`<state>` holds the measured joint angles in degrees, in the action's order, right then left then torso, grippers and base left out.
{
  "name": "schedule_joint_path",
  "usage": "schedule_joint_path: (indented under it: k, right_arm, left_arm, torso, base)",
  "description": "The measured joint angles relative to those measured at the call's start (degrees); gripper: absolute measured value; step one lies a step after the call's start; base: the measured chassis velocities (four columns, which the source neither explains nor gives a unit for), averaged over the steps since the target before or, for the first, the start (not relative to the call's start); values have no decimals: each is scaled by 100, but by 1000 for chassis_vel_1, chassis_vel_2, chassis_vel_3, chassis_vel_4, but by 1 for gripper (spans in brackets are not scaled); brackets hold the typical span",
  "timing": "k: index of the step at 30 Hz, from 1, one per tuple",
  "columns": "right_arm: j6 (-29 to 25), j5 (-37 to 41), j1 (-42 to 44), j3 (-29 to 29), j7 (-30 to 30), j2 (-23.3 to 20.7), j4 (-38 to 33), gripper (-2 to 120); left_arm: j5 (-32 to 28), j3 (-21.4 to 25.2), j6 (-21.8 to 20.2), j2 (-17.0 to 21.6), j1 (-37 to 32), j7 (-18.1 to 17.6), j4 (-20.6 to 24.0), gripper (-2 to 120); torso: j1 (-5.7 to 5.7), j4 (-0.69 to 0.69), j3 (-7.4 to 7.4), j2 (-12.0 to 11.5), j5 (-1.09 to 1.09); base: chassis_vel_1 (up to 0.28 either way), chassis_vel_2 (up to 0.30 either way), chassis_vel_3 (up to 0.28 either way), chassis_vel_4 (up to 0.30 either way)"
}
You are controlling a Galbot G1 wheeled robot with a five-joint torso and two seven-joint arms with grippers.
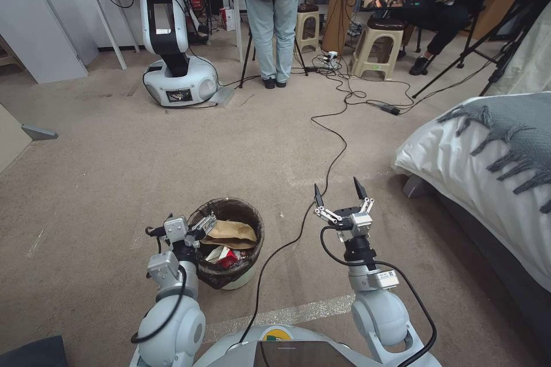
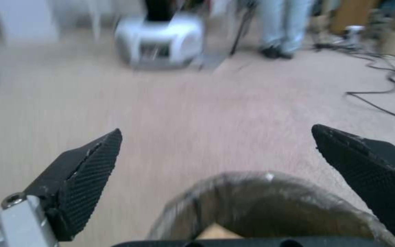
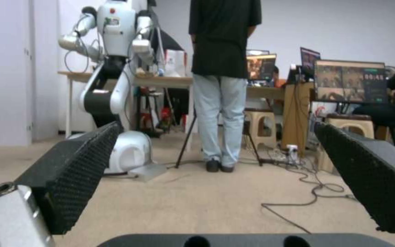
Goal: Pick up the trash bin, then pick up the garbage from the floor and place it into the trash bin.
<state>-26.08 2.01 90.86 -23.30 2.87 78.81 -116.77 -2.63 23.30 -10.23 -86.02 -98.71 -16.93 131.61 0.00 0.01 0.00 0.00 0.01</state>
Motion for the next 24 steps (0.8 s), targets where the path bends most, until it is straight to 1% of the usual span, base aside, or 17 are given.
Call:
schedule_joint_path:
  k: [1,2,3,4,5,7,11,24]
  right_arm:
    - [0,0,0,0,0,0,0,100]
    - [31,-42,46,-2,46,18,-41,100]
    - [62,-87,89,-14,91,38,-82,100]
    - [62,-87,89,-14,91,38,-82,100]
    - [69,-108,114,-18,114,53,-88,100]
    - [69,-153,175,-25,135,80,-85,100]
    - [69,-214,228,-25,150,102,-78,100]
    - [70,-219,230,-26,151,103,-75,100]
  left_arm:
    - [0,0,0,0,0,0,0,100]
    - [426,-3,303,41,-80,258,-50,100]
    - [884,8,759,72,-146,504,-167,100]
    - [884,8,759,72,-146,504,-167,100]
    - [1098,18,1013,74,-171,598,-247,100]
    - [1397,17,1327,54,-229,702,-392,100]
    - [1449,-12,1410,37,-267,703,-471,100]
    - [1394,-12,1394,31,-263,661,-478,100]
  torso:
    - [0,0,0,0,0]
    - [0,-1,0,0,0]
    - [0,-1,0,0,-2]
    - [0,-1,0,0,-2]
    - [0,-1,0,0,-1]
    - [0,-1,0,0,-2]
    - [0,-1,0,0,-1]
    - [0,-1,0,0,-1]
  base:
    - [0,0,0,0]
    - [0,0,0,0]
    - [0,0,0,0]
    - [0,0,0,0]
    - [0,0,0,0]
    - [0,0,0,0]
    - [0,0,0,0]
    - [0,0,0,0]
